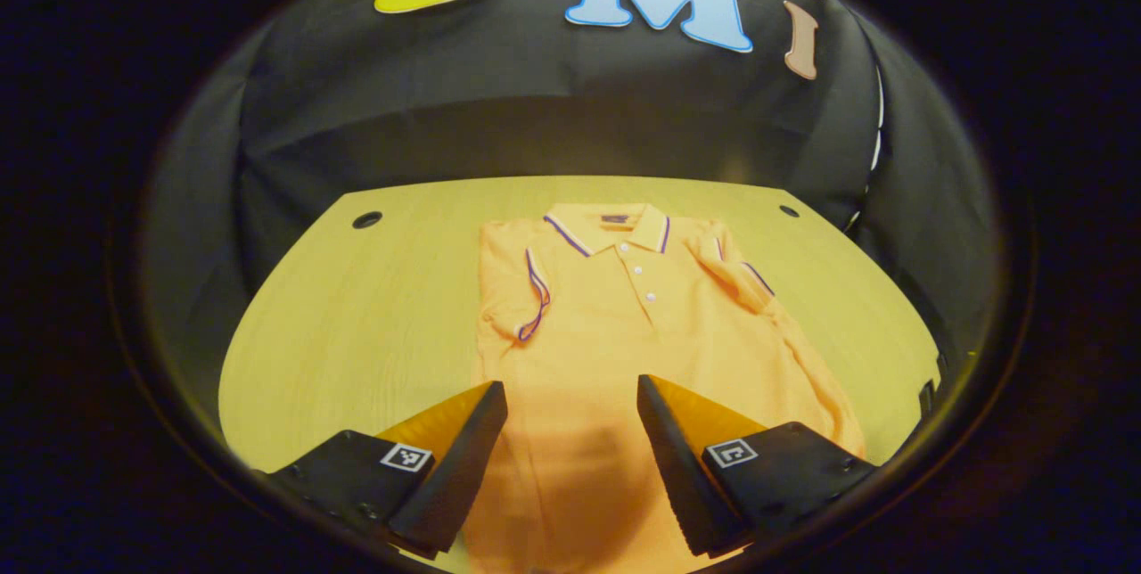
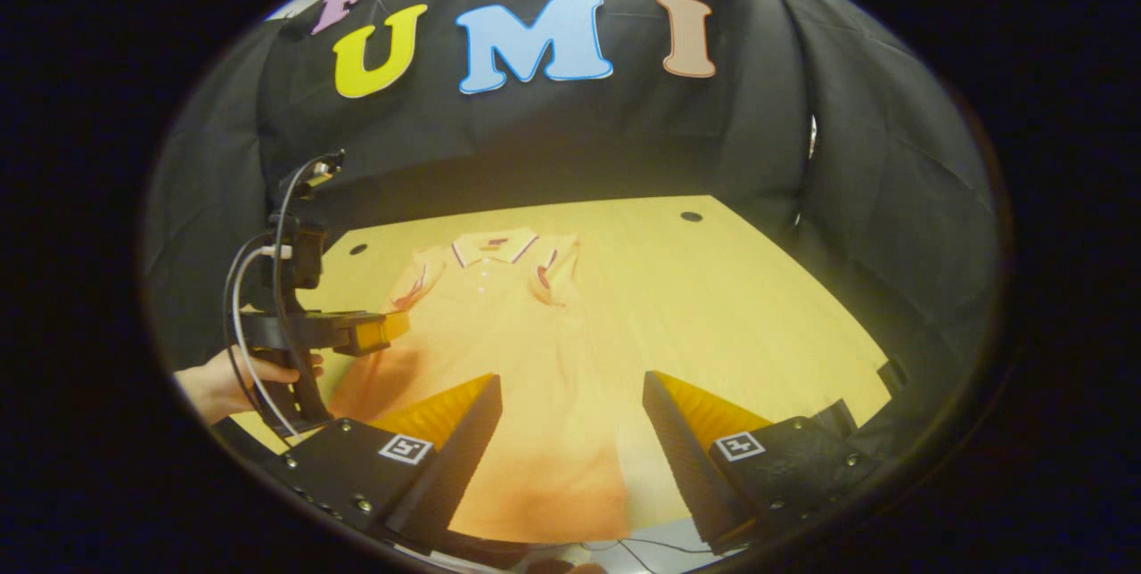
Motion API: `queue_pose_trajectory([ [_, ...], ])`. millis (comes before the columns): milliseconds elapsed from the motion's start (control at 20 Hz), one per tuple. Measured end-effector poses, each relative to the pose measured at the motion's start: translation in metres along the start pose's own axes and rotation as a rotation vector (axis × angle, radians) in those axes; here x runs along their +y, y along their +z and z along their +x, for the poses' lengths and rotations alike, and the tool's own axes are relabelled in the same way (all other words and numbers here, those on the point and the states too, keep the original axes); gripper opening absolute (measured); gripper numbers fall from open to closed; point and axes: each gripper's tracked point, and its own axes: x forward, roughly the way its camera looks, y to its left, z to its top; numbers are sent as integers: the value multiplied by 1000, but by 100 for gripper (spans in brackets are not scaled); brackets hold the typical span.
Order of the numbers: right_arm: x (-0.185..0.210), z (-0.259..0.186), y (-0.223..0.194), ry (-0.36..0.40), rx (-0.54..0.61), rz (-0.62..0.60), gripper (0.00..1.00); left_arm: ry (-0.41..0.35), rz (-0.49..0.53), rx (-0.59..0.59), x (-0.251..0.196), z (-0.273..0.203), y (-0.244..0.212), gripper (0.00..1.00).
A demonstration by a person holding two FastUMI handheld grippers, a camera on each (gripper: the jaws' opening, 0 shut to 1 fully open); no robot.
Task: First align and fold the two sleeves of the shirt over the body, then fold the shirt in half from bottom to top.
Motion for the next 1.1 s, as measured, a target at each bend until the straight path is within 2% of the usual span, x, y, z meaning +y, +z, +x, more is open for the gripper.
queue_pose_trajectory([
  [450, -7, 1, -58, 20, 103, -16, 99, -11, -5, 6, -4, -84, -68, 96],
  [1100, -16, 0, -120, 53, 215, -63, 99, -1, 20, -19, 1, -164, -140, 96],
])
